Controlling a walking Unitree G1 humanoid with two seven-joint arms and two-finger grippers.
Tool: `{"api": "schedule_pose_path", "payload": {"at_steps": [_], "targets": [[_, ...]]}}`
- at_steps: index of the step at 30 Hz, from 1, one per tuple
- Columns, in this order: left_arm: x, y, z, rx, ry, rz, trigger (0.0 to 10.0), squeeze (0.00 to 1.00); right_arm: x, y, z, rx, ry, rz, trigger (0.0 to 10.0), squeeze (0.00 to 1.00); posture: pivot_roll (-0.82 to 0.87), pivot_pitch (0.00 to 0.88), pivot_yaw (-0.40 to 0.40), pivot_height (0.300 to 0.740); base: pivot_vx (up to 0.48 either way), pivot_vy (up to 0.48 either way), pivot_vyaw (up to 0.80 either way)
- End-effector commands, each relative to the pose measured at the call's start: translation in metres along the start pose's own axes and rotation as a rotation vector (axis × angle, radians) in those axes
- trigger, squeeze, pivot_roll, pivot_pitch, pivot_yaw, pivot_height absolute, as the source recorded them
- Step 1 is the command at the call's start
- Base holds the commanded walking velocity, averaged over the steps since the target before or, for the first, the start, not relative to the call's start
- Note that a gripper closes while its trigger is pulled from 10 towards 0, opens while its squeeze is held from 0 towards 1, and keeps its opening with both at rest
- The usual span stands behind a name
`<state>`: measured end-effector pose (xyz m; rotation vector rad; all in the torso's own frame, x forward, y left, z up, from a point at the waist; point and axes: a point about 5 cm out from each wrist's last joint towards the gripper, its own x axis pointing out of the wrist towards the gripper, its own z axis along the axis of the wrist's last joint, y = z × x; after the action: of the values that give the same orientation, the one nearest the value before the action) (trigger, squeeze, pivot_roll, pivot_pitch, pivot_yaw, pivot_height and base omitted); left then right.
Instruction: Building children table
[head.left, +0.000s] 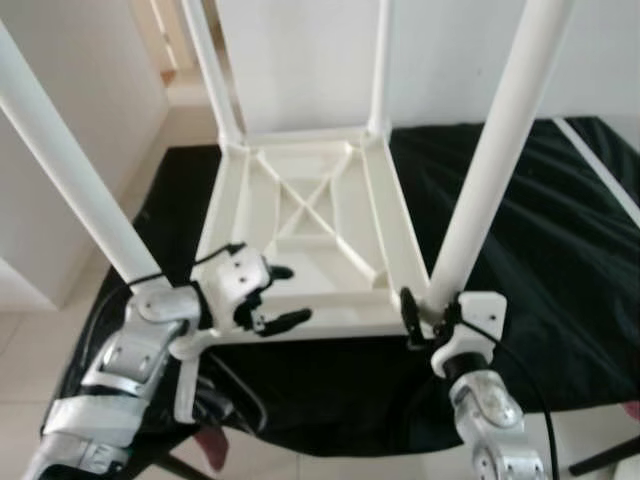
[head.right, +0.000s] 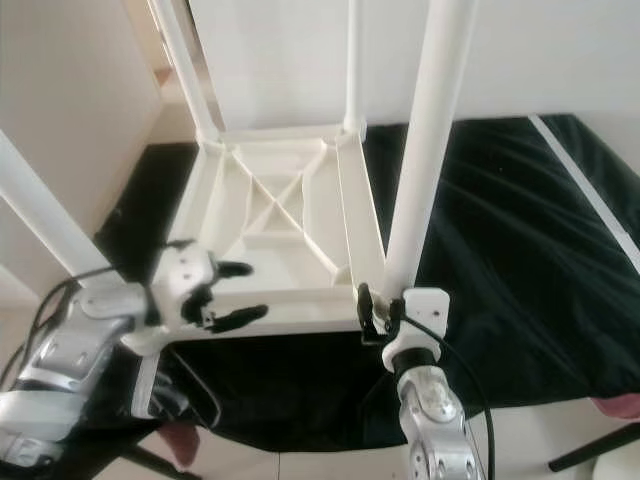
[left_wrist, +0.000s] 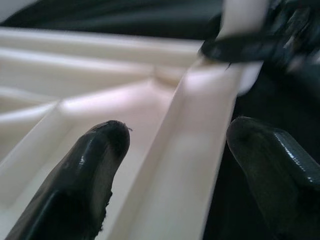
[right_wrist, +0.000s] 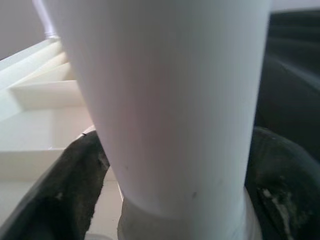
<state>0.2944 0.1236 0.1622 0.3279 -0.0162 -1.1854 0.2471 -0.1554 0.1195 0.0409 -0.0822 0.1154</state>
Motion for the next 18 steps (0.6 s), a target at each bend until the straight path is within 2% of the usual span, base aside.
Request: {"api": "schedule_pose_path", "payload": {"at_steps": [1, 3, 4, 6, 7, 10, 11, 16, 18], "targets": [[0.000, 0.004, 0.001, -0.038, -0.034, 0.101, 10.0, 0.00, 0.001, -0.004, 0.006, 0.013, -0.012, 0.019, 10.0, 1.00, -0.09, 0.038, 0.091, 0.740, 0.000, 0.000, 0.00], [0.002, 0.004, 0.002, -0.060, -0.053, 0.124, 10.0, 0.00, 0.001, -0.006, 0.006, 0.019, -0.005, 0.025, 10.0, 1.00, -0.09, 0.038, 0.091, 0.740, 0.000, 0.000, 0.00], [0.008, 0.001, 0.003, -0.074, -0.082, 0.166, 10.0, 0.00, 0.002, -0.009, 0.013, 0.023, -0.025, 0.043, 10.0, 0.18, -0.09, 0.041, 0.080, 0.740, 0.000, 0.000, 0.00], [0.011, -0.001, 0.004, -0.083, -0.101, 0.196, 10.0, 0.00, 0.002, -0.011, 0.018, 0.026, -0.041, 0.057, 10.0, 0.18, -0.09, 0.041, 0.080, 0.740, 0.000, 0.000, 0.00], [0.015, -0.002, 0.005, -0.101, -0.123, 0.239, 10.0, 0.00, 0.001, -0.011, 0.023, 0.027, -0.059, 0.077, 10.0, 0.00, -0.08, 0.044, 0.074, 0.740, 0.000, 0.000, 0.00], [0.018, -0.003, 0.007, -0.121, -0.136, 0.302, 10.0, 0.00, -0.001, -0.011, 0.029, 0.019, -0.078, 0.103, 10.0, 0.00, -0.08, 0.047, 0.066, 0.740, 0.000, 0.000, 0.00], [0.020, -0.001, 0.007, -0.156, -0.149, 0.361, 10.0, 0.00, -0.002, -0.012, 0.031, 0.001, -0.082, 0.110, 10.0, 0.00, -0.08, 0.049, 0.060, 0.740, 0.000, 0.000, 0.00], [0.021, 0.001, 0.007, -0.167, -0.144, 0.466, 10.0, 0.00, -0.004, -0.014, 0.033, -0.015, -0.091, 0.101, 10.0, 0.00, -0.08, 0.052, 0.052, 0.740, 0.000, 0.000, 0.00], [0.018, 0.003, -0.002, -0.211, -0.122, 0.612, 10.0, 0.00, -0.006, -0.017, 0.034, -0.001, -0.105, 0.031, 10.0, 0.00, -0.08, 0.056, 0.041, 0.740, 0.000, 0.000, 0.00]]}}
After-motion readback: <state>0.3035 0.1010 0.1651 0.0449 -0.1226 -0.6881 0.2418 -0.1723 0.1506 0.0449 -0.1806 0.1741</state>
